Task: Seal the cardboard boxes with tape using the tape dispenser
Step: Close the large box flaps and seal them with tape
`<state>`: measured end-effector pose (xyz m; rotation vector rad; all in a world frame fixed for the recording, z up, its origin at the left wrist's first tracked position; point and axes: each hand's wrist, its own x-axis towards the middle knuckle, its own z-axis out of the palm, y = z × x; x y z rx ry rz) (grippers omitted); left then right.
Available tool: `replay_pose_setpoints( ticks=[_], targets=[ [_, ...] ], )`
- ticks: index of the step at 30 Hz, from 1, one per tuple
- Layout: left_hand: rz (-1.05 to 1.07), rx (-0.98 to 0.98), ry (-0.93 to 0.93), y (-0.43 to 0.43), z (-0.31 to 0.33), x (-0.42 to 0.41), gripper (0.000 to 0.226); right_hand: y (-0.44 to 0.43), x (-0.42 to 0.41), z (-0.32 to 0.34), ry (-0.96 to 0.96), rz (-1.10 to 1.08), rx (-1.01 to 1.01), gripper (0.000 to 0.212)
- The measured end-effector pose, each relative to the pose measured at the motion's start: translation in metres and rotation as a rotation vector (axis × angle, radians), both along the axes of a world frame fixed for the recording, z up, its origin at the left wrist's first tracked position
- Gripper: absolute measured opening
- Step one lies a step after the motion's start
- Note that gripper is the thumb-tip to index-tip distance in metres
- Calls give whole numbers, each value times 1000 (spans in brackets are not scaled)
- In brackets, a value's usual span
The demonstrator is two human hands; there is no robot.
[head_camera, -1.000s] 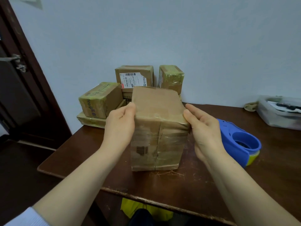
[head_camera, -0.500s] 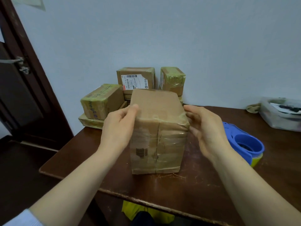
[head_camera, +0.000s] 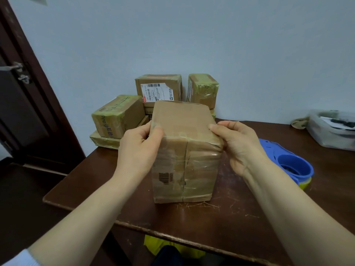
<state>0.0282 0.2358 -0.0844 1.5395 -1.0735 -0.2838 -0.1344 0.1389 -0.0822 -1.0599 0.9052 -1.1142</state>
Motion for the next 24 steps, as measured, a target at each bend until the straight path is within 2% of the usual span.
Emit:
replay_pose_setpoints(
  ticks=[3,6,9,12,14,15,17,18,20,24],
  targets=[
    [2,-16,6,0,1,-2,31,3,7,0,-4,37,13,29],
    [9,-19,43,-2,3,1,18,5,9,-1,32,69,-36,17],
    [87,-25,24,-8,1,3,18,5,5,-1,44,-6,-50,15],
    [133,-4,13,-11,2,2,33,8,6,0,111,-87,-86,9],
    [145,20,47,-9,3,5,57,9,7,2,216,-116,-114,28],
    [136,19,67,-8,4,7,62,10,6,3,268,-96,-129,40],
    [106,-5,29,-7,6,11,63,12,7,2,323,-48,-192,51],
    [106,-17,-28,-7,7,10,56,12,7,0,335,-35,-242,52],
    [123,-6,-127,-8,9,7,49,12,11,-4,354,-79,-289,50],
    [173,89,-114,-13,15,13,52,2,7,3,317,-98,-173,27]
  ],
)
